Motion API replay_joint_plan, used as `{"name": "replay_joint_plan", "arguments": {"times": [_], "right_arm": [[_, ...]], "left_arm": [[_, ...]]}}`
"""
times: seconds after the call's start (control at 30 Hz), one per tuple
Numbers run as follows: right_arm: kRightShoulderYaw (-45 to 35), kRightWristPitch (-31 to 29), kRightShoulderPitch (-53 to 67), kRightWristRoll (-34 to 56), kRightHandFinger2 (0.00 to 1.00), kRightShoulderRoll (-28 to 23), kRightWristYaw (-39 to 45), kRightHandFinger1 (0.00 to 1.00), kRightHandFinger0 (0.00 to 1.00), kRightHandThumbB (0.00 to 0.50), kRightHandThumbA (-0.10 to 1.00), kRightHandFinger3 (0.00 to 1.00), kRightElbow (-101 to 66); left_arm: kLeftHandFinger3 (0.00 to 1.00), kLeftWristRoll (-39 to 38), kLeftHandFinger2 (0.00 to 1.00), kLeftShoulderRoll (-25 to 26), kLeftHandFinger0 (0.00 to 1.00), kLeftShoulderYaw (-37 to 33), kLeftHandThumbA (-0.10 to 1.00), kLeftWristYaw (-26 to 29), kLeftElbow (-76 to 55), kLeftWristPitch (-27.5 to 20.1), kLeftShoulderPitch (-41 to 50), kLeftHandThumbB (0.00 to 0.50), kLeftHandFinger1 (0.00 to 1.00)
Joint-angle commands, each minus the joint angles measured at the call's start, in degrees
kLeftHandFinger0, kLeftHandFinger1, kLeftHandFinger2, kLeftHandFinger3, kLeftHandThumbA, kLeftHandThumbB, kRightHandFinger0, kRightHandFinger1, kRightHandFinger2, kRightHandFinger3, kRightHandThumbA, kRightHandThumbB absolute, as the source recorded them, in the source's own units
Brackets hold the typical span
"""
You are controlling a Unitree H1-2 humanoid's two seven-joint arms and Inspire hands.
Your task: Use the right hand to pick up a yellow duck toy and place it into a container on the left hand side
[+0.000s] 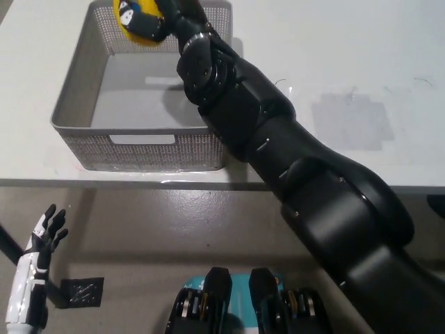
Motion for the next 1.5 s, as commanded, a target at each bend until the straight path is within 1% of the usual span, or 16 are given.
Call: {"name": "replay_joint_plan", "arguments": {"times": [0.0, 0.23, 0.47, 0.53, 0.6, 0.63, 0.67, 0.8, 0.87, 0.93, 1.03, 1.1, 1.23, 1.33, 1.4, 1.47], "right_arm": [[1.5, 1.4, -3.0, -0.7, 1.0, -2.1, 4.3, 1.0, 1.0, 0.5, 0.82, 1.0, -1.2], [1.2, -0.3, -0.9, 0.4, 1.0, -3.7, 4.7, 1.0, 1.0, 0.5, 0.99, 1.0, -2.5], [-0.8, -1.5, -0.6, 2.1, 1.0, -6.1, 4.7, 1.0, 1.0, 0.485, 1.0, 1.0, -9.1], [-3.5, -1.4, 0.4, 4.3, 1.0, -8.0, 5.3, 1.0, 1.0, 0.449, 1.0, 1.0, -16.8], [-5.7, 0.5, 1.5, 5.4, 1.0, -10.1, 6.3, 1.0, 1.0, 0.435, 1.0, 1.0, -24.1], [-6.4, 2.5, 2.4, 5.3, 1.0, -11.9, 7.2, 1.0, 1.0, 0.44, 1.0, 1.0, -29.4], [-8.0, 3.4, 3.5, 6.5, 1.0, -13.5, 8.0, 1.0, 1.0, 0.427, 1.0, 1.0, -34.4], [-11.2, 8.5, 8.4, 8.3, 1.0, -17.2, 11.2, 1.0, 1.0, 0.425, 1.0, 1.0, -50.2], [-13.2, 12.5, 13.1, 10.5, 1.0, -19.9, 14.1, 1.0, 1.0, 0.443, 1.0, 1.0, -61.8], [-15.3, 14.1, 17.9, 12.2, 1.0, -21.7, 15.0, 1.0, 1.0, 0.468, 1.0, 1.0, -71.6], [-18.8, 13.8, 26.1, 18.7, 1.0, -22.6, 16.1, 1.0, 1.0, 0.449, 1.0, 1.0, -83.5], [-19.4, 14.4, 31.9, 19.7, 1.0, -22.9, 15.9, 1.0, 1.0, 0.458, 1.0, 1.0, -90.6], [-18.8, 10.7, 49.6, 19.1, 1.0, -22.3, 13.8, 1.0, 1.0, 0.464, 1.0, 1.0, -107.4], [-17.2, 7.1, 59.1, 18.4, 1.0, -23.2, 13.9, 1.0, 1.0, 0.464, 1.0, 1.0, -112.7], [-16.1, 5.6, 63.5, 18.5, 1.0, -23.3, 14.0, 1.0, 1.0, 0.456, 1.0, 1.0, -114.2], [-14.1, 0.9, 71.1, 19.2, 1.0, -22.9, 13.6, 1.0, 1.0, 0.448, 1.0, 1.0, -114.6]], "left_arm": [[1.0, 0.5, 1.0, 1.3, 1.0, -0.5, 1.0, -0.4, -1.4, 0.0, -0.8, 0.017, 1.0], [1.0, 0.7, 1.0, 1.2, 1.0, -1.1, 1.0, -0.6, -1.4, -0.3, -0.4, 0.001, 1.0], [1.0, 0.9, 1.0, 1.2, 1.0, -1.7, 1.0, -0.7, -1.1, -0.8, -0.2, 0.003, 1.0], [1.0, 0.6, 1.0, 1.2, 1.0, -1.7, 1.0, -0.7, -1.1, -0.7, -0.2, 0.009, 1.0], [1.0, -0.1, 1.0, 1.5, 1.0, -1.6, 1.0, -1.0, -1.3, -0.3, -0.1, 0.022, 1.0], [1.0, 0.2, 1.0, 1.6, 1.0, -1.6, 1.0, -0.9, -1.1, -0.8, 0.0, 0.004, 1.0], [1.0, 0.1, 1.0, 1.7, 1.0, -1.6, 1.0, -1.1, -1.2, -0.5, 0.1, 0.0, 1.0], [1.0, 1.0, 1.0, 2.0, 1.0, -1.6, 1.0, -1.0, -1.0, -1.0, 0.4, 0.0, 1.0], [1.0, 1.2, 1.0, 2.2, 1.0, -1.6, 1.0, -1.0, -1.1, -0.9, 0.4, 0.0, 1.0], [1.0, 0.8, 1.0, 2.0, 1.0, -1.4, 1.0, -0.8, -1.0, -1.0, 0.4, 0.0, 1.0], [1.0, 0.6, 1.0, 1.9, 1.0, -1.2, 1.0, -0.7, -1.3, -0.4, 0.4, 0.0, 1.0], [1.0, 0.6, 1.0, 1.7, 1.0, -1.3, 1.0, -0.8, -1.6, -0.1, 1.0, 0.0, 1.0], [1.0, 0.6, 1.0, 1.3, 1.0, -1.6, 1.0, -0.7, -1.1, 0.2, 0.7, 0.003, 1.0], [1.0, 0.5, 1.0, 1.0, 1.0, -1.2, 1.0, -0.2, -0.4, 0.7, -0.1, 0.03, 1.0], [1.0, 0.2, 1.0, 0.8, 1.0, -1.2, 1.0, 0.0, 0.2, 0.5, -0.6, 0.029, 1.0], [1.0, -0.4, 1.0, 0.5, 1.0, -1.4, 1.0, -0.1, 0.6, 0.2, -0.8, 0.015, 1.0]]}}
